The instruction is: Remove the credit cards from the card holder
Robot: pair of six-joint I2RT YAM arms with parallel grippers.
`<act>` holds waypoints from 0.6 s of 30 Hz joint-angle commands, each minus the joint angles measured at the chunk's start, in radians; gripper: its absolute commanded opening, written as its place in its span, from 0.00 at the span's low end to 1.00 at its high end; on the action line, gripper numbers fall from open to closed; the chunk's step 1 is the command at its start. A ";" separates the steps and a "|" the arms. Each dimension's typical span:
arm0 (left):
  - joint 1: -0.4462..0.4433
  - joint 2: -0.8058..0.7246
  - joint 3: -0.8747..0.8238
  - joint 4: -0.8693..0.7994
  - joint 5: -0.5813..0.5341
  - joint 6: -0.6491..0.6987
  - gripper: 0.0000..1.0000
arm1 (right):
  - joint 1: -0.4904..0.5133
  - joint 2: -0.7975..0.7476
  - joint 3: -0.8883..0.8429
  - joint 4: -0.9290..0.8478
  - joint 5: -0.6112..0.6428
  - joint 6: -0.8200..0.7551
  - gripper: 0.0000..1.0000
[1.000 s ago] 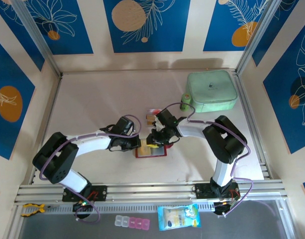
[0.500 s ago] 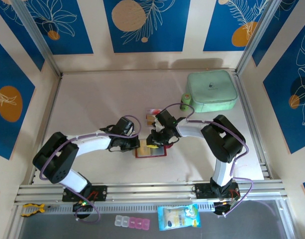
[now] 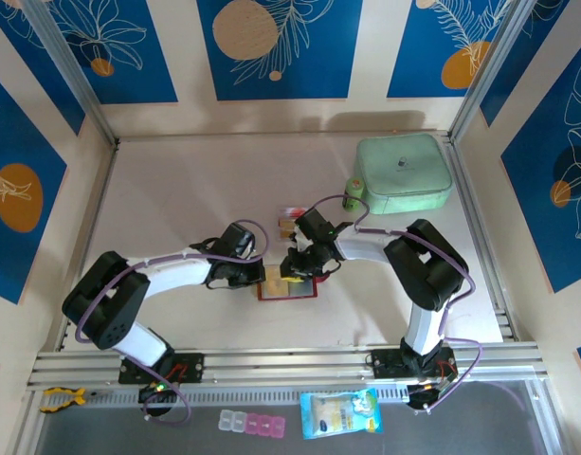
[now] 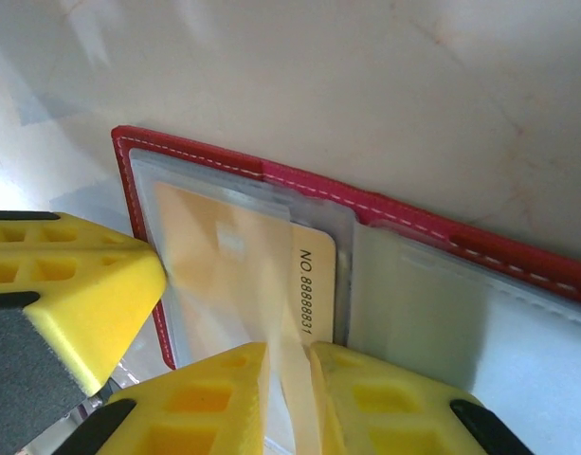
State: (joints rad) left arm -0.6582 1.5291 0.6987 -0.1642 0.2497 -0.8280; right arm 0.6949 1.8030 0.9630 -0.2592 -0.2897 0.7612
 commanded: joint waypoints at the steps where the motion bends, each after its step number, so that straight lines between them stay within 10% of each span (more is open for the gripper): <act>1: 0.014 0.008 0.000 -0.067 -0.042 0.020 0.01 | 0.009 -0.023 0.005 -0.093 0.064 -0.022 0.21; 18: 0.013 -0.014 0.124 -0.157 -0.024 0.079 0.02 | 0.009 -0.054 0.052 -0.158 0.070 -0.046 0.24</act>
State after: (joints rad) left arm -0.6563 1.5291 0.7876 -0.2623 0.2245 -0.7811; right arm 0.7002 1.7878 0.9939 -0.3611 -0.2325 0.7322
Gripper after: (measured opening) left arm 0.063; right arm 0.234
